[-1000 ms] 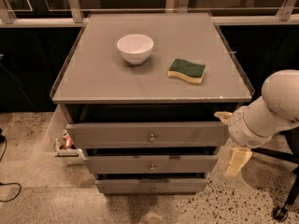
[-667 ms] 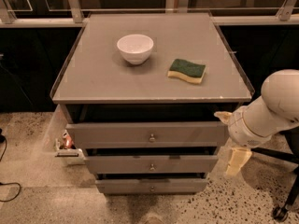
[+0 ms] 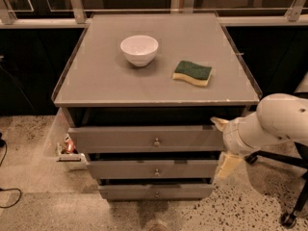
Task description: Open top drawer
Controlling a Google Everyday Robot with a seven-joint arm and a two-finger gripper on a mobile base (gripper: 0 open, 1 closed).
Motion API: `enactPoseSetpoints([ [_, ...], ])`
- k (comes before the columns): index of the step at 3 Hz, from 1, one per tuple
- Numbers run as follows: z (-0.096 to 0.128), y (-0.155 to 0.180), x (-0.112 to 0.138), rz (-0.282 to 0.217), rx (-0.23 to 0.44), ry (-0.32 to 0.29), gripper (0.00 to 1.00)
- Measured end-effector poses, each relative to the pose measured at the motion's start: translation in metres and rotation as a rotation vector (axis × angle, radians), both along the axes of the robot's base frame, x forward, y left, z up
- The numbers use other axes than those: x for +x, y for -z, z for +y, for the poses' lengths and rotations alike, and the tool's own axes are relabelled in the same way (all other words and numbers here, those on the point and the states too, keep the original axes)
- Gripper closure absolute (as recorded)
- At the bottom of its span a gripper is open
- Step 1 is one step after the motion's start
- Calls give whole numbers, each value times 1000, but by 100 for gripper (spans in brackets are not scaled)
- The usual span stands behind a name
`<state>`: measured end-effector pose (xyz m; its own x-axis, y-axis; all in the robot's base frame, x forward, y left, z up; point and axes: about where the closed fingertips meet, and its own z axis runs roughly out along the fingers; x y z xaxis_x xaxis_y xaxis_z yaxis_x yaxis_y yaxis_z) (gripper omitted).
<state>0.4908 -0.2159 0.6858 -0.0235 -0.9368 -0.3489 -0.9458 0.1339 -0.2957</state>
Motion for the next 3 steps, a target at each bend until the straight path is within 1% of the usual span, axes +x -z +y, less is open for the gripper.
enactPoseSetpoints([
  [1,9,20,28,-63,52,-21,0],
  [2,18,33,49,-98,87,-44,0],
  [3,26,44,66,-111,113,-67,0],
])
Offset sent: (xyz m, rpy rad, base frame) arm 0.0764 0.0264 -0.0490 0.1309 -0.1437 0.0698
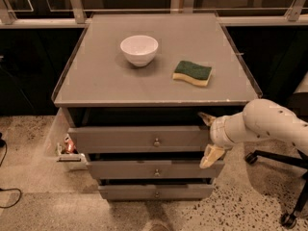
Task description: Open top drawer
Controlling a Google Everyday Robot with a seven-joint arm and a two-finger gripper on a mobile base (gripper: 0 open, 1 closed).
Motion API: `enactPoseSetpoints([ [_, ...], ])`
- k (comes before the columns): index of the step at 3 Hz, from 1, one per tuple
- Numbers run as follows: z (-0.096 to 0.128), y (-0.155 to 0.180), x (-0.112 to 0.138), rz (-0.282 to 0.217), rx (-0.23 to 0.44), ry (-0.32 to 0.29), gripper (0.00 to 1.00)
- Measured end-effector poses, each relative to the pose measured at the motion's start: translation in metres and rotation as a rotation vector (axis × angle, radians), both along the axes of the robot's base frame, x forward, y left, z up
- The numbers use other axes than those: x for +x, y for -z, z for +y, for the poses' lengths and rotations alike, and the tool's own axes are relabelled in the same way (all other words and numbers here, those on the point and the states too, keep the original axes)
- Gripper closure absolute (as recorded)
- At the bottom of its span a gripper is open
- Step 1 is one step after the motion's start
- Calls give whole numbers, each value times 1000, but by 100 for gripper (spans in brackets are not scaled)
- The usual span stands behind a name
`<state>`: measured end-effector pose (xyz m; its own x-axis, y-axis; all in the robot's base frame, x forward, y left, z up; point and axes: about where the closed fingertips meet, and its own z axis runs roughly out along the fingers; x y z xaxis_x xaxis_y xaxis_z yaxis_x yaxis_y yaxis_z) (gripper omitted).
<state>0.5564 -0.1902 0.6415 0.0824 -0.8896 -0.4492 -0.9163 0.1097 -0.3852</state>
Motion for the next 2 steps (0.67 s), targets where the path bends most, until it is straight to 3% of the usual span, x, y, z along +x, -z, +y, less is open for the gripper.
enactPoseSetpoints([
  [1,7,13,13,9,30,-20,0],
  [2,7,13,13,9,32,-20,19],
])
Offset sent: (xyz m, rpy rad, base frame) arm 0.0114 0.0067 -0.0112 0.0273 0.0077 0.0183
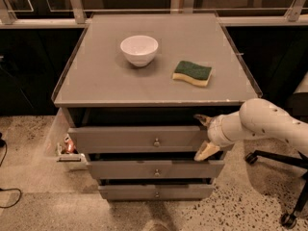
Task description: Open top drawer
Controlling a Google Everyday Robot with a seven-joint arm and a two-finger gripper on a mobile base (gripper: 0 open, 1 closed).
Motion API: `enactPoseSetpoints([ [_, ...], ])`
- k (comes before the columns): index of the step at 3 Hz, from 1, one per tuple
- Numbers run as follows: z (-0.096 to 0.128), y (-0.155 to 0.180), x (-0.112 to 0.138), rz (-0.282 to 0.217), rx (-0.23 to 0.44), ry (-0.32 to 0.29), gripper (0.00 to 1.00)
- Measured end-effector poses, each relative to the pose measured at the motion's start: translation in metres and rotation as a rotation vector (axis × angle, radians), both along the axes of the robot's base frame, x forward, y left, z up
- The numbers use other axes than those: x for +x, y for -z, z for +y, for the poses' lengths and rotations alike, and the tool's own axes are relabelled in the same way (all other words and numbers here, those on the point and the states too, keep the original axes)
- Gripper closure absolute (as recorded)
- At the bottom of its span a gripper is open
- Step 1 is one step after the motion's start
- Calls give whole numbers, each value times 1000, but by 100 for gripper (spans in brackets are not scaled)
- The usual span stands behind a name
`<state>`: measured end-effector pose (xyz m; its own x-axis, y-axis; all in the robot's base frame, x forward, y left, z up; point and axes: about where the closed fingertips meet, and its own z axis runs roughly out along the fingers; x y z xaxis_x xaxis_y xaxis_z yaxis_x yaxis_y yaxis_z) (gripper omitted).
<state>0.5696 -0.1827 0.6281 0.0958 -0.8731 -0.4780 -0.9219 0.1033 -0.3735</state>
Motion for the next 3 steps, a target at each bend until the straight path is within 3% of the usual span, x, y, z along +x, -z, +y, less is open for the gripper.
enactPoseSetpoints([
  [3,0,-8,1,0,0,0,88],
])
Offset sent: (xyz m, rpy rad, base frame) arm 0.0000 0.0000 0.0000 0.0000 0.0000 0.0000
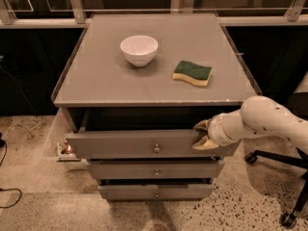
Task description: Open top drawer
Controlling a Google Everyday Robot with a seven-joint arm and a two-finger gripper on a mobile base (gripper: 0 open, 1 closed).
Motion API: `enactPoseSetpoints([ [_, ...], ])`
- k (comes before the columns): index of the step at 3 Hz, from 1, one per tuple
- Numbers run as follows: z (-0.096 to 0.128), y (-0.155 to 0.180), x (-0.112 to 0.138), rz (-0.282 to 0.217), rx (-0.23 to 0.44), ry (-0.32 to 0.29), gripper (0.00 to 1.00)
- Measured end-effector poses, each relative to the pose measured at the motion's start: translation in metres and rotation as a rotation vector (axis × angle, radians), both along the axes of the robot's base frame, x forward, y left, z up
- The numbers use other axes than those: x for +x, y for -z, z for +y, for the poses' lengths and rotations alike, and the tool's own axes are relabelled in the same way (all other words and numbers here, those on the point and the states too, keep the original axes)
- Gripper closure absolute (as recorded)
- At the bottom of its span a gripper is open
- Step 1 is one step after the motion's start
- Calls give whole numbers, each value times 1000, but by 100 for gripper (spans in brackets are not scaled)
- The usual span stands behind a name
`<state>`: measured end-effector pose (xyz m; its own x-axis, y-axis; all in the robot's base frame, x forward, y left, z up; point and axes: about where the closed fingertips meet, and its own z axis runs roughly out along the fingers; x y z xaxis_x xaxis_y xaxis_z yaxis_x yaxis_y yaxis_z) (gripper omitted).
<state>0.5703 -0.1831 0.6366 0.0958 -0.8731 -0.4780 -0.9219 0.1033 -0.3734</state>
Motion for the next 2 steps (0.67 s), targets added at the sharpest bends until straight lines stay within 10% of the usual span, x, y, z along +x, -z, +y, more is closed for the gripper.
enactPoseSetpoints([
  [1,0,-3,0,0,0,0,100],
  [2,0,-3,0,0,0,0,81],
])
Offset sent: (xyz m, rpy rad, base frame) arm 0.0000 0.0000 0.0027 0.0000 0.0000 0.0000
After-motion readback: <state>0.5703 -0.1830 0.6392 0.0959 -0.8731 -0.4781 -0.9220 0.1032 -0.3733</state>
